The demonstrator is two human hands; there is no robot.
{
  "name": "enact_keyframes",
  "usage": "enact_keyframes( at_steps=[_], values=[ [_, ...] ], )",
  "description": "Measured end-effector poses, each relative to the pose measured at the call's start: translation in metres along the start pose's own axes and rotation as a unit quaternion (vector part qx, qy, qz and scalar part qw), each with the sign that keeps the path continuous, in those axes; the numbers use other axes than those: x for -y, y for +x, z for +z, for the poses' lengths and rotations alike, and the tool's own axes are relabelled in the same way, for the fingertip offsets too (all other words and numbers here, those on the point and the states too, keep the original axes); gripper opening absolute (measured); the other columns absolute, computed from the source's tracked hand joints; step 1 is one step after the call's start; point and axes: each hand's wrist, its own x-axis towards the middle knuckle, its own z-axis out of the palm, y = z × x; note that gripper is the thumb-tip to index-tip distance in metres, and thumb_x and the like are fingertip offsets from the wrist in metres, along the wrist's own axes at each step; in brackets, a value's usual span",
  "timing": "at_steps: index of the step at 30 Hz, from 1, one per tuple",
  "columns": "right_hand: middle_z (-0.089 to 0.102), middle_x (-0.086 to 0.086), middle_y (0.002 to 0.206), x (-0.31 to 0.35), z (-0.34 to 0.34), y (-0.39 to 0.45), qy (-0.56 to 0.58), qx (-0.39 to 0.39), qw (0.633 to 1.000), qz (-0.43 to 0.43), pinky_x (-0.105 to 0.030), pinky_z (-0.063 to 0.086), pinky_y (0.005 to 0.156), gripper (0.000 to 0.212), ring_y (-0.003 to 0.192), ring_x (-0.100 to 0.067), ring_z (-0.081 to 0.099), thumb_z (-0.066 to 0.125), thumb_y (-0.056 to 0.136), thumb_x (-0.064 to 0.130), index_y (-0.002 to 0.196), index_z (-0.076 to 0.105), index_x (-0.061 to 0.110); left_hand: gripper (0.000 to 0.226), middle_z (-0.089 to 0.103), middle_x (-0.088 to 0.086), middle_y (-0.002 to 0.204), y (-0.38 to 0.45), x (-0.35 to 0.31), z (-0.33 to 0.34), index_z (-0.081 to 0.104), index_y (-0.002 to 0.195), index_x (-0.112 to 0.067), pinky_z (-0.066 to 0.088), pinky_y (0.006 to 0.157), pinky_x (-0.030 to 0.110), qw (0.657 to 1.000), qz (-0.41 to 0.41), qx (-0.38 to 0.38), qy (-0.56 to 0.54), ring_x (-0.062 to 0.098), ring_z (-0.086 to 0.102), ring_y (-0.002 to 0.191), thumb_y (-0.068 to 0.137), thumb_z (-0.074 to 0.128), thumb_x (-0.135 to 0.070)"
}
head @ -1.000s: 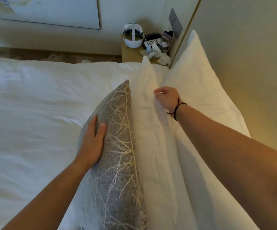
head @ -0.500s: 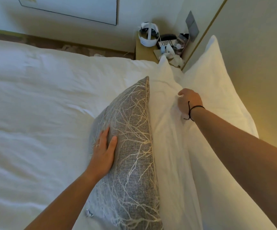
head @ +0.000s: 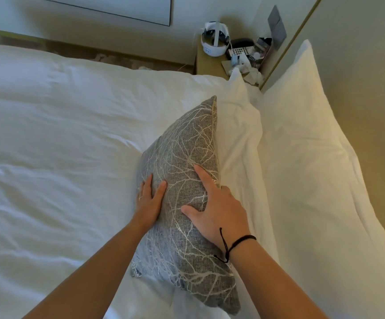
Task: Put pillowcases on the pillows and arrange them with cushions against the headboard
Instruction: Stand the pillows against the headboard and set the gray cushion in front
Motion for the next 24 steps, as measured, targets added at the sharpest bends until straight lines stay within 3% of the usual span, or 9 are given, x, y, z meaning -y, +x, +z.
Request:
enact_keyframes(
  at_steps=[2, 6, 9, 13, 15, 18, 21, 24],
  values=[
    [0.056, 0.0, 0.102, -0.006, -0.001, 0.001, 0.024, 0.004, 1.0, 0.006, -0.039, 0.055, 0.072, 0.09, 0.077, -0.019, 0.06, 0.064, 0.076, 0.065, 0.137, -0.002, 0.07, 0.099, 0.014, -0.007, 0.163, 0.001, 0.004, 0.002, 0.013, 0.148, -0.051, 0.018, 0.118, 0.056, 1.0, -0.012, 0.012, 0.001, 0.02, 0.016, 0.149, 0.064, 0.037, -0.097],
    [0.065, 0.011, 0.081, -0.02, 0.001, 0.006, 0.058, 0.001, 0.998, 0.003, -0.032, 0.056, 0.065, 0.086, 0.06, -0.007, 0.06, 0.072, 0.083, 0.039, 0.14, 0.012, 0.063, 0.099, -0.001, -0.009, 0.164, 0.007, 0.008, 0.016, 0.005, 0.147, -0.056, 0.006, 0.12, 0.058, 0.999, -0.017, 0.031, 0.017, 0.017, -0.002, 0.151, 0.062, 0.037, -0.098],
    [0.063, 0.019, 0.092, -0.036, 0.0, 0.01, 0.088, -0.022, 0.996, 0.006, -0.016, 0.048, 0.063, 0.08, 0.064, -0.001, 0.058, 0.072, 0.084, 0.027, 0.137, 0.022, 0.062, 0.106, -0.009, -0.008, 0.164, 0.009, 0.004, 0.032, 0.001, 0.147, -0.056, 0.002, 0.12, 0.053, 0.999, -0.018, 0.048, 0.008, 0.012, -0.009, 0.149, 0.057, 0.036, -0.1],
    [0.063, 0.019, 0.096, -0.065, -0.017, 0.01, 0.119, -0.05, 0.991, 0.025, -0.015, 0.048, 0.07, 0.07, 0.071, -0.002, 0.061, 0.07, 0.086, 0.024, 0.133, 0.033, 0.061, 0.108, -0.011, -0.004, 0.164, 0.011, -0.018, 0.06, -0.006, 0.153, -0.039, 0.002, 0.121, 0.051, 0.992, -0.019, 0.114, 0.046, 0.016, -0.007, 0.15, 0.066, 0.027, -0.093],
    [0.062, 0.019, 0.083, -0.081, -0.035, 0.006, 0.116, -0.08, 0.99, 0.025, -0.004, 0.042, 0.06, 0.067, 0.065, -0.001, 0.06, 0.07, 0.084, 0.023, 0.13, 0.037, 0.061, 0.107, -0.009, -0.002, 0.164, 0.01, -0.036, 0.077, -0.01, 0.153, -0.034, 0.004, 0.121, 0.053, 0.985, -0.02, 0.16, 0.059, 0.021, -0.003, 0.151, 0.067, 0.024, -0.088],
    [0.059, 0.022, 0.076, -0.101, -0.065, 0.0, 0.104, -0.126, 0.986, 0.03, 0.0, 0.039, 0.057, 0.067, 0.07, 0.007, 0.059, 0.072, 0.081, 0.026, 0.128, 0.04, 0.062, 0.123, -0.01, -0.004, 0.164, 0.007, -0.056, 0.104, -0.014, 0.152, -0.034, 0.006, 0.12, 0.053, 0.98, 0.0, 0.189, 0.06, 0.023, -0.001, 0.151, 0.055, 0.021, -0.102],
    [0.067, 0.018, 0.097, -0.101, -0.066, 0.002, 0.076, -0.103, 0.991, 0.045, -0.004, 0.043, 0.067, 0.068, 0.074, 0.001, 0.062, 0.071, 0.084, 0.031, 0.132, 0.035, 0.062, 0.131, -0.013, -0.004, 0.164, 0.016, -0.05, 0.111, -0.01, 0.154, -0.034, 0.006, 0.12, 0.052, 0.983, 0.016, 0.164, 0.074, 0.024, 0.001, 0.151, 0.048, 0.021, -0.105],
    [0.066, 0.005, 0.116, -0.079, -0.038, 0.014, 0.038, -0.051, 0.996, 0.064, -0.031, 0.052, 0.085, 0.066, 0.094, -0.02, 0.064, 0.066, 0.088, 0.03, 0.137, 0.031, 0.058, 0.127, -0.008, 0.0, 0.164, 0.028, -0.031, 0.097, -0.006, 0.155, -0.033, 0.005, 0.12, 0.054, 0.985, -0.009, 0.13, 0.11, 0.025, 0.001, 0.151, 0.051, 0.018, -0.103]
  ],
)
